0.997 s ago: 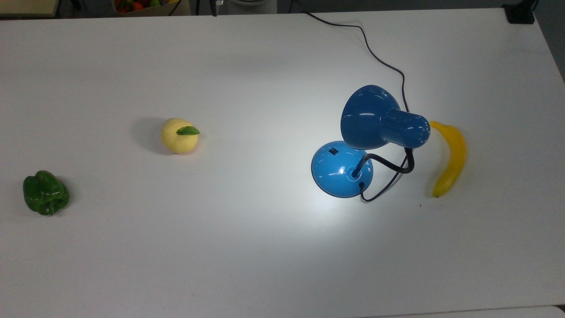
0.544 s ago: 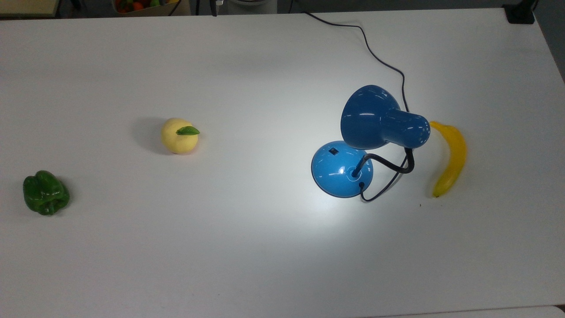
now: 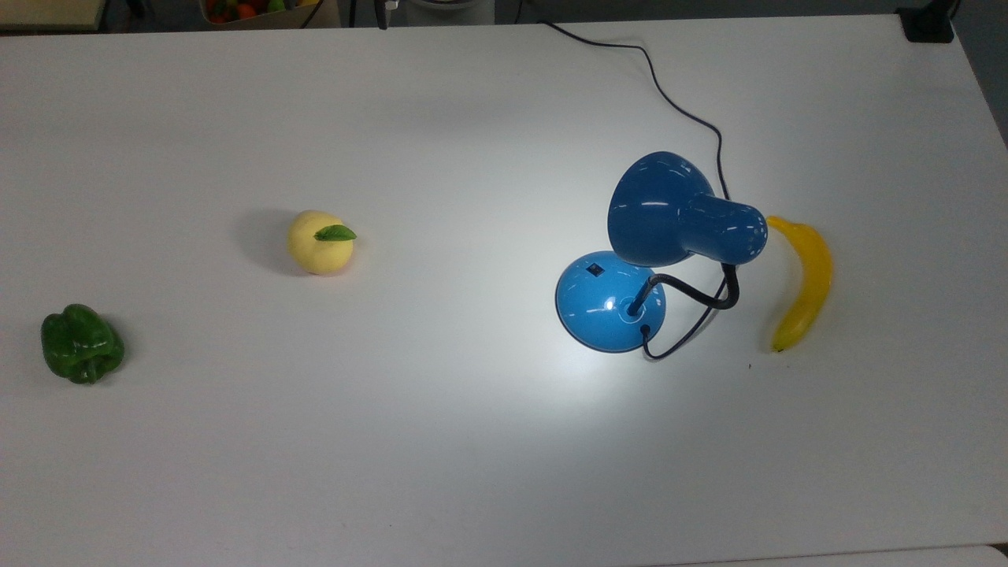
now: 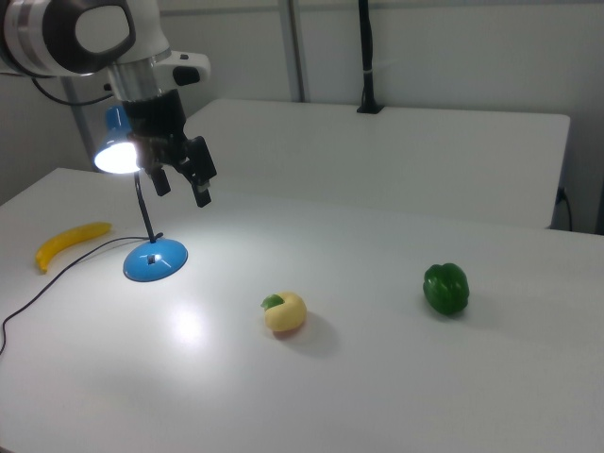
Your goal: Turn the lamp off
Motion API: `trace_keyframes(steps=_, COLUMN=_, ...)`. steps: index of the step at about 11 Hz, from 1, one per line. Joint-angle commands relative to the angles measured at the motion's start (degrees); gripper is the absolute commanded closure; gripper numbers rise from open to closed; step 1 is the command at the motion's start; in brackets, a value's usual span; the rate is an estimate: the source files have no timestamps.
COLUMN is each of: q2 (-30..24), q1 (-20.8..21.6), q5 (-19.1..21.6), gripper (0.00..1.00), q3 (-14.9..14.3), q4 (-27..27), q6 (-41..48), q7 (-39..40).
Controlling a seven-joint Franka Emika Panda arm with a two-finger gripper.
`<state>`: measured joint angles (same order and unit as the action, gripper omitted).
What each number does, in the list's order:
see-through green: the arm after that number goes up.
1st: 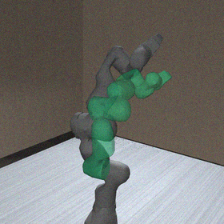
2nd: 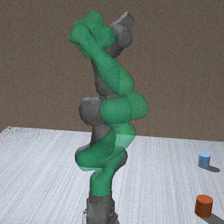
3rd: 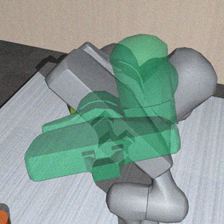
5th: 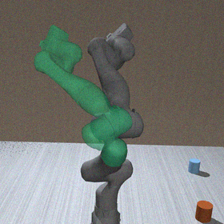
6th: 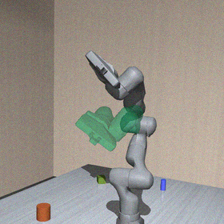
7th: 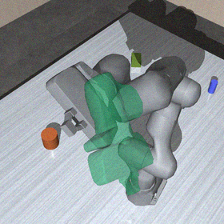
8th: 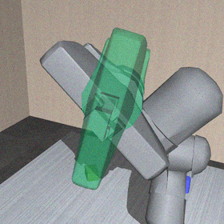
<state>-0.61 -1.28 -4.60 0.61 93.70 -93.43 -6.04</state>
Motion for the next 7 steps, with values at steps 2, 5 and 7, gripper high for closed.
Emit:
trace_keyframes(steps=2, q2=-0.09, q1=0.14, q5=1.00, gripper=0.06, q3=-0.35, q4=-0.19, q6=1.23, q7=1.29)
trace_keyframes(steps=5, q2=-0.09, q1=0.05, q5=1.00, gripper=0.42, q3=-0.35, q4=-0.10, q6=0.97, q7=1.38)
trace_keyframes(steps=7, q2=0.00, q1=-0.21, q5=1.08, gripper=0.78, q3=-0.35, q4=-0.10, q6=0.97, q7=1.38)
